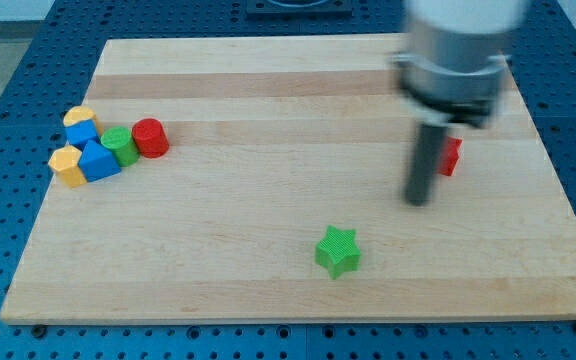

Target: Move the red star parallel to the red circle

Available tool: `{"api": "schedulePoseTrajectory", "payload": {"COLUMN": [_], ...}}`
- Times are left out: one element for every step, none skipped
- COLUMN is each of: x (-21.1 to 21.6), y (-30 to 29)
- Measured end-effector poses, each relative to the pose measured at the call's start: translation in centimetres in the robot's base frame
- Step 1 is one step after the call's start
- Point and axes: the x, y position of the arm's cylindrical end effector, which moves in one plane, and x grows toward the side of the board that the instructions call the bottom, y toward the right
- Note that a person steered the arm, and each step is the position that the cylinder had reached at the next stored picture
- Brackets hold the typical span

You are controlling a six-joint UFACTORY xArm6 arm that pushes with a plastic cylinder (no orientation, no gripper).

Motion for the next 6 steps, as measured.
{"api": "schedulePoseTrajectory", "payload": {"x": [-1.9, -2.2, -2.8, -2.8, -3.2, -5.9], "y": [9.9, 4.7, -1.7, -2.3, -0.7, -0.3]}}
